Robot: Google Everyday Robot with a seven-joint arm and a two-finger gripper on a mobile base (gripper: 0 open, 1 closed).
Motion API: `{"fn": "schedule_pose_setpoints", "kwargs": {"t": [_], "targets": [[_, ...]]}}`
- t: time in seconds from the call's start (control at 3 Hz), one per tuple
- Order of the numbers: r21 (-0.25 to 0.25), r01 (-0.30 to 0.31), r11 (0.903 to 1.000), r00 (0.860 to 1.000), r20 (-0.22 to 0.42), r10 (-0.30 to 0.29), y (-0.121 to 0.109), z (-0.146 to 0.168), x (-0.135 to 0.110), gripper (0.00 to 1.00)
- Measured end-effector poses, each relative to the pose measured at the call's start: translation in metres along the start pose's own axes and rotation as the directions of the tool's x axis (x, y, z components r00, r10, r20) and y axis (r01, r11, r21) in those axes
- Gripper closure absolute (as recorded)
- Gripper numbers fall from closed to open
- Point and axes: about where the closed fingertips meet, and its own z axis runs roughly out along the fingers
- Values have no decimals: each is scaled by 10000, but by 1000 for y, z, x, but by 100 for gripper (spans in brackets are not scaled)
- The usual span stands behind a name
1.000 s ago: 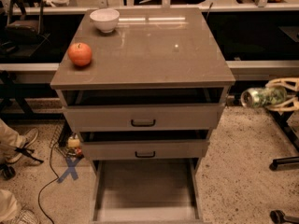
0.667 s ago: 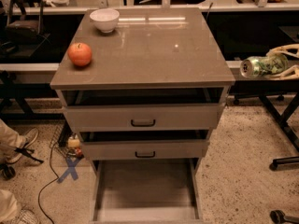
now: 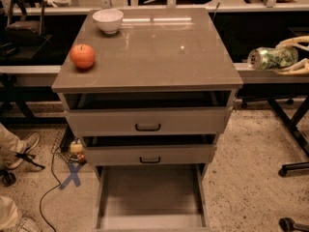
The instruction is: Pick green can from bottom drawer and place on counter
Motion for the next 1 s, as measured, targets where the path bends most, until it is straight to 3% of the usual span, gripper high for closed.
{"fn": "schedule_pose_setpoints", "kwargs": {"t": [0.33, 1.0], "targets": [[-101, -153, 9998, 9997, 163, 155, -22, 10, -24, 100], [-998, -687, 9926, 9962, 474, 737, -47, 40, -74, 100]]}}
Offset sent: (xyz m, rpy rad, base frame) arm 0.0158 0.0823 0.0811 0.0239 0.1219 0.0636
